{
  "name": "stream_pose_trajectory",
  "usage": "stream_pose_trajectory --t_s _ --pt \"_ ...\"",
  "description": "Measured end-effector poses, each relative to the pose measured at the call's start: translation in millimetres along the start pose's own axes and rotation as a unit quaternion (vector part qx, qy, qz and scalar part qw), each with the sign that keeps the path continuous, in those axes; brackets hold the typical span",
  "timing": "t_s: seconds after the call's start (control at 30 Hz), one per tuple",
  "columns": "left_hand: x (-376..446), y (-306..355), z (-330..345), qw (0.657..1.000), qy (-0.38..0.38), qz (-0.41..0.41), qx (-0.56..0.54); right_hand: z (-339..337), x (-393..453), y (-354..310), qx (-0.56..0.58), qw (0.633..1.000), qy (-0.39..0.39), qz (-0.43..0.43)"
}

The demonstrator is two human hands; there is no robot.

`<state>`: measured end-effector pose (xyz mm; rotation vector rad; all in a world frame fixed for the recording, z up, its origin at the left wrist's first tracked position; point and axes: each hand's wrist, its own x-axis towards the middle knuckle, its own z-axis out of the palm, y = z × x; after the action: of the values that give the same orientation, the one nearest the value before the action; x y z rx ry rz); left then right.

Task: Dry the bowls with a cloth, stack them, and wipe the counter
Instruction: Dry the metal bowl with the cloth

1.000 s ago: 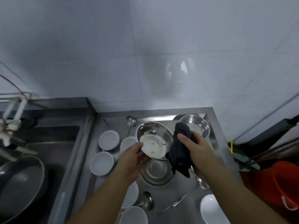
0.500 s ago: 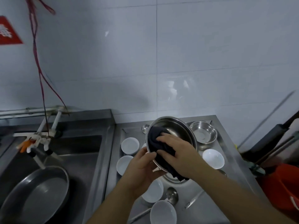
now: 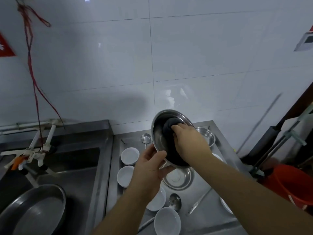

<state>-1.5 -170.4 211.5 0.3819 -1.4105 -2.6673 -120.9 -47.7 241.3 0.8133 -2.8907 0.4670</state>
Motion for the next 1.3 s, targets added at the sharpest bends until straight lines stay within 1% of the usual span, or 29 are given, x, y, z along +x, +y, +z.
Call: stream_pose_trajectory --t_s 0.07,0.1,0.2,0.23,0.3,0.37,0.43,0.47,0.5,0.67,0.77,0.83,0.87,0.93,1.0,1.07,1.1,1.17,1.2,1.27,1.3 --pt "2.3 1.2 7.2 1.0 -0.003 0.014 0.02 0.0 0.1 -1.6 -0.006 0.997 -0.028 0.078" --pt "2.9 0.7 10.5 0.999 -0.004 0.019 0.026 -0.6 -0.5 -1.2 -0.011 0.993 -0.052 0.102" --pt "1.9 -2.0 15.9 0.999 -0.003 0.029 0.042 -9.8 -6.1 3.5 -0.002 0.988 -0.1 0.114" --pt "1.9 -2.6 16.5 0.999 -0.005 0.031 0.045 -15.6 -9.4 4.9 0.026 0.987 -0.113 0.115" --pt "1.8 -4.3 16.1 0.999 -0.018 0.029 0.037 -27.6 -17.7 7.3 0.119 0.976 -0.145 0.113" --pt "0.1 -4.9 14.1 0.999 -0.044 0.014 0.029 -37.1 -28.7 9.2 0.229 0.953 -0.168 0.108" --pt "-2.5 -3.0 9.6 0.997 -0.068 -0.009 0.034 -39.5 -40.3 9.6 0.33 0.924 -0.168 0.092" --pt "-3.9 -1.9 6.9 0.996 -0.077 -0.019 0.039 -37.3 -45.6 9.1 0.362 0.916 -0.156 0.076" --pt "-5.1 -1.6 4.9 0.995 -0.082 -0.027 0.045 -33.6 -49.7 8.2 0.373 0.916 -0.132 0.062" --pt "-9.0 -7.2 6.1 0.996 -0.069 -0.036 0.039 -18.5 -52.4 0.8 0.349 0.935 0.056 0.029" --pt "-8.5 -8.0 9.0 0.997 -0.066 -0.025 0.021 -20.0 -37.8 2.1 0.232 0.963 0.131 -0.048" --pt "-6.5 -6.2 10.8 0.998 -0.061 -0.012 0.015 -22.3 -23.8 10.3 0.144 0.976 0.145 -0.072" --pt "-5.0 -4.6 11.9 0.998 -0.06 -0.003 0.012 -24.0 -17.5 14.5 0.109 0.981 0.144 -0.066" --pt "-1.0 0.6 14.0 0.998 -0.058 0.017 0.007 -26.9 -10.0 18.1 0.06 0.99 0.126 -0.025" --pt "4.4 7.8 16.4 0.998 -0.055 0.033 0.014 -27.7 -5.4 16.1 0.039 0.994 0.098 0.02" --pt "9.4 14.8 17.5 0.998 -0.051 0.043 0.024 -30.2 -5.0 11.2 0.051 0.995 0.06 0.055" --pt "11.3 17.5 17.5 0.997 -0.051 0.044 0.026 -32.8 -7.3 8.3 0.074 0.994 0.033 0.067" --pt "13.9 21.6 16.5 0.997 -0.053 0.038 0.029 -38.8 -17.2 3.9 0.175 0.981 -0.023 0.081" --pt "14.4 22.2 15.4 0.998 -0.054 0.028 0.028 -41.4 -24.2 1.4 0.243 0.965 -0.046 0.084" --pt "13.5 21.0 13.9 0.998 -0.062 -0.008 0.019 -43.8 -37.0 -4.6 0.385 0.916 -0.084 0.071" --pt "11.7 19.7 14.1 0.997 -0.068 -0.028 0.012 -43.6 -40.7 -6.4 0.435 0.894 -0.089 0.06"
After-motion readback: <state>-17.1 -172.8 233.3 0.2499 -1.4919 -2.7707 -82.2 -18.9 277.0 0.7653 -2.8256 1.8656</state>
